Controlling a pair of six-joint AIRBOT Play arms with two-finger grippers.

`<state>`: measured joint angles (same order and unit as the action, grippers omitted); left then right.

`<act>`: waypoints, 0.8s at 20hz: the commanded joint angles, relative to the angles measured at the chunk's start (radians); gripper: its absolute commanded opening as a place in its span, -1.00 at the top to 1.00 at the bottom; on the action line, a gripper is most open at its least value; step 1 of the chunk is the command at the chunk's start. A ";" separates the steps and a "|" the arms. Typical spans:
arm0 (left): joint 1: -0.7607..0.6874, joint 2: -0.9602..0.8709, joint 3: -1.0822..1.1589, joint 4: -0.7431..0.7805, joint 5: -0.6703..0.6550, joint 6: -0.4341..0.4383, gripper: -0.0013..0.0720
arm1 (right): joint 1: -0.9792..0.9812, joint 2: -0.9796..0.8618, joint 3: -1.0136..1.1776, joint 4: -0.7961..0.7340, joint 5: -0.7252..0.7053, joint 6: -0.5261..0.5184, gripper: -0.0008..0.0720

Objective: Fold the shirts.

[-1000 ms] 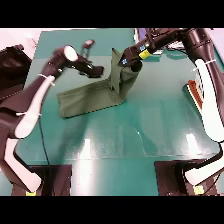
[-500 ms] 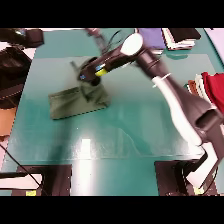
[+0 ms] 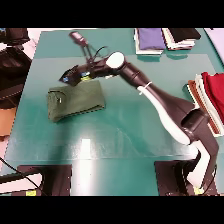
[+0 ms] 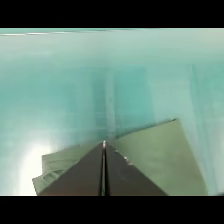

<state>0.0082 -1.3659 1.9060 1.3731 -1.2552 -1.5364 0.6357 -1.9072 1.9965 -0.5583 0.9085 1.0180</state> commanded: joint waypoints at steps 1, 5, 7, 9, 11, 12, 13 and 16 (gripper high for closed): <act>0.001 0.004 -0.001 0.000 -0.022 0.000 0.91 | -0.140 0.084 -0.112 -0.154 0.102 0.116 -0.07; -0.001 -0.001 -0.001 -0.021 -0.020 0.001 0.91 | -0.301 0.101 -0.286 -0.193 0.178 0.202 -0.28; -0.002 -0.002 -0.001 -0.034 -0.018 0.001 0.91 | -0.335 0.072 -0.344 -0.193 0.199 0.248 -0.82; -0.002 -0.002 -0.001 -0.035 -0.017 0.001 0.91 | -0.332 0.036 -0.369 -0.183 0.208 0.266 -0.82; -0.002 -0.002 -0.001 -0.040 -0.017 0.002 0.91 | -0.311 -0.005 -0.370 -0.097 0.205 0.265 -0.82; -0.002 -0.002 -0.001 -0.042 -0.018 0.006 0.91 | -0.296 -0.027 -0.370 -0.047 0.191 0.265 -0.82; -0.002 -0.002 -0.001 -0.044 -0.019 0.011 0.91 | -0.282 -0.046 -0.370 -0.009 0.174 0.265 -0.81; -0.002 -0.001 -0.001 -0.049 -0.021 0.012 0.91 | -0.233 -0.101 -0.369 0.082 0.122 0.264 -0.80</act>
<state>0.0071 -1.3670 1.9053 1.3304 -1.2743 -1.5284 0.3695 -1.9594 1.6325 -0.5808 1.0706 1.2739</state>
